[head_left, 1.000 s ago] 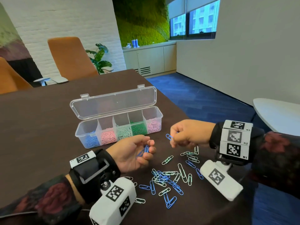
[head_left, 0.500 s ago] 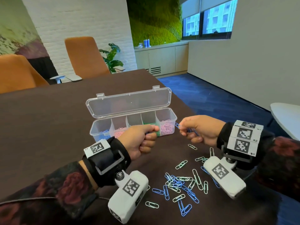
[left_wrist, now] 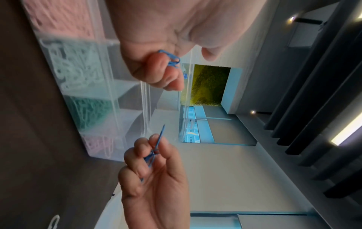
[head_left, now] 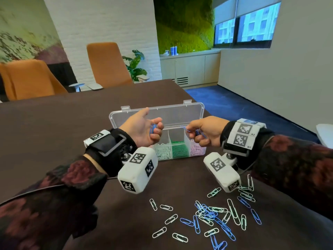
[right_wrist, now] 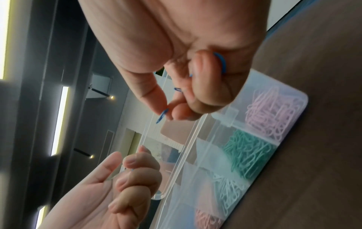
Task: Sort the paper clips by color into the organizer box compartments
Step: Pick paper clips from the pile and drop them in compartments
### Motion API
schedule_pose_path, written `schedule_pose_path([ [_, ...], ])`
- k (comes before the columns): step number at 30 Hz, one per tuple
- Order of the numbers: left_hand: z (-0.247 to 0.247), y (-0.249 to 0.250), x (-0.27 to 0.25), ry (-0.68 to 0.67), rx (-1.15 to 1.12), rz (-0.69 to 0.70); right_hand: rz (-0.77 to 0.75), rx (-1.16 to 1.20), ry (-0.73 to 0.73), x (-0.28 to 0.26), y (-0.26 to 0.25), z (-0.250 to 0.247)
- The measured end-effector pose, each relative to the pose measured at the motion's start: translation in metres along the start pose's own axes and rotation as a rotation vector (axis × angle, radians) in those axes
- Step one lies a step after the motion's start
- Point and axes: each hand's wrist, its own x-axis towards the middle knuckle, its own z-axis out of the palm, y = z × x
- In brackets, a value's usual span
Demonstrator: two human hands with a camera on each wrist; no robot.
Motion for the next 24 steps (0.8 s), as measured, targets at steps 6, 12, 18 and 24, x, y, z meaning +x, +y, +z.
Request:
schedule_pose_path([
  [6, -0.056, 0.006, -0.031, 0.138, 0.036, 0.035, -0.015, -0.111, -0.079, 0.012, -0.008, 0.041],
  [12, -0.084, 0.018, -0.043, 0.281, 0.11, 0.036, -0.021, -0.179, -0.14, 0.029, -0.027, 0.103],
  [18, -0.089, 0.029, -0.035, 0.374, 0.2, 0.039, -0.043, -0.422, -0.085, 0.04, -0.046, 0.141],
  [24, -0.089, 0.03, -0.041, 0.272, 0.146, 0.069, -0.049, -0.573, -0.058, 0.046, -0.052, 0.158],
])
